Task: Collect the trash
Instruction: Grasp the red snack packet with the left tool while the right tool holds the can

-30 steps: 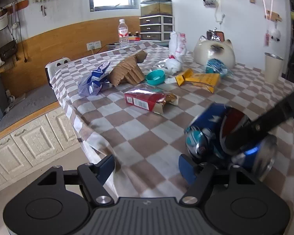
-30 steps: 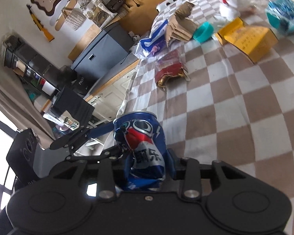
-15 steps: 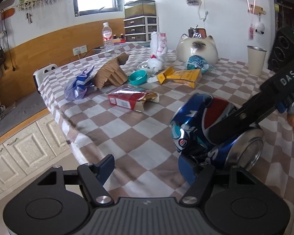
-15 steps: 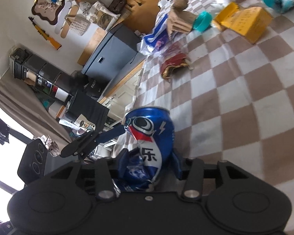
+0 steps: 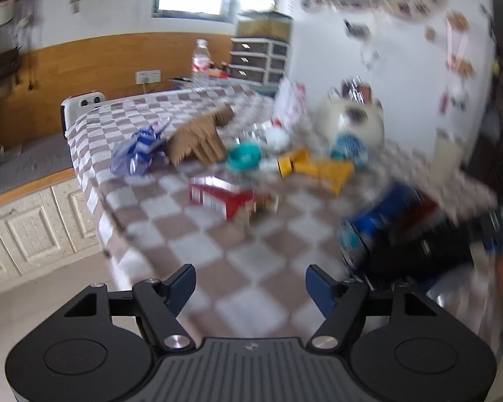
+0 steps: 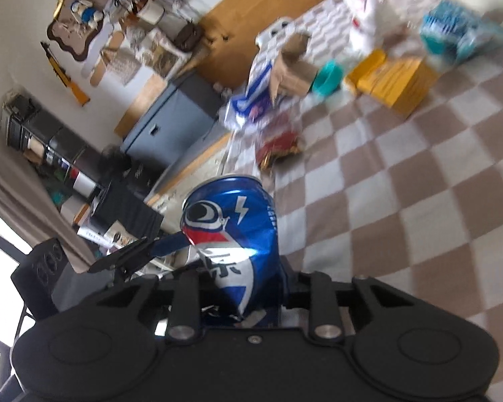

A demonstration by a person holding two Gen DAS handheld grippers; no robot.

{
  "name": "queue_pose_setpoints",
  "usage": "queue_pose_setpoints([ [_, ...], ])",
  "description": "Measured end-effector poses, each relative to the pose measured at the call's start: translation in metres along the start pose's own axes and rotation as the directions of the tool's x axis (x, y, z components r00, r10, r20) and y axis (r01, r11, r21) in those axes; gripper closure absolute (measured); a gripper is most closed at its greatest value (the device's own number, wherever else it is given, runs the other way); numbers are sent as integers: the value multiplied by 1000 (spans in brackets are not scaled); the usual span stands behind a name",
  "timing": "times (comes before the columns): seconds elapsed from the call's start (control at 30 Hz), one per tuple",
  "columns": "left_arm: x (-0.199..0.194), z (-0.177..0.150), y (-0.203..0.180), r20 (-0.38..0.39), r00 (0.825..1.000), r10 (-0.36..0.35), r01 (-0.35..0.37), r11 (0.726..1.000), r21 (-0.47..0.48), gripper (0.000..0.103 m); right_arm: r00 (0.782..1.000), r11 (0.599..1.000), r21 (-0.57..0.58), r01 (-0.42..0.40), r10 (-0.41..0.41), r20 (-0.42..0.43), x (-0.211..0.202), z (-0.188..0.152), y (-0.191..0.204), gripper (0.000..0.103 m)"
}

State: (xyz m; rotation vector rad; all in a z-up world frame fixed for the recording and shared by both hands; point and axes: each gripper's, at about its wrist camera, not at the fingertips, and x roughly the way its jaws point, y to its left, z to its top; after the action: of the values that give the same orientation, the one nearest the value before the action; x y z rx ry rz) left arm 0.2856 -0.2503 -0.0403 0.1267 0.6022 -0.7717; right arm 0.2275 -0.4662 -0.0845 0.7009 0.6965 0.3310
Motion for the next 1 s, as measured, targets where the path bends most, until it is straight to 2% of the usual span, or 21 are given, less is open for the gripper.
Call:
queue_pose_setpoints([
  [0.03,4,7,0,16,1000,6,-5,1000,-27,22,1000,1000,-3,3,-3,14,-5,1,-1,75],
  [0.07,9,13,0,30,999,12,-11,998,-58,12,1000,1000,-4,7,-7,28,-9,2,-3,75],
  [0.1,15,20,-1,41,999,18,-14,996,-92,9,999,1000,-7,15,-14,42,-13,2,-3,75],
  [0.27,55,54,-4,21,999,49,-41,960,-277,9,995,999,-12,37,-36,91,-29,2,-10,75],
  [0.43,93,71,-25,1,983,186,-180,955,-237,9,991,998,-7,59,-58,120,-40,-2,-17,75],
  [0.67,129,65,-30,-72,939,338,-344,930,-131,9,990,998,-11,66,-64,129,-46,-5,-29,75],
  [0.83,123,53,-10,-76,929,362,-369,918,-146,8,989,998,0,58,-57,135,-46,-7,-38,75],
  [1.0,113,48,1,-56,940,335,-340,928,-150,8,988,997,6,72,-73,139,-46,-9,-46,75],
])
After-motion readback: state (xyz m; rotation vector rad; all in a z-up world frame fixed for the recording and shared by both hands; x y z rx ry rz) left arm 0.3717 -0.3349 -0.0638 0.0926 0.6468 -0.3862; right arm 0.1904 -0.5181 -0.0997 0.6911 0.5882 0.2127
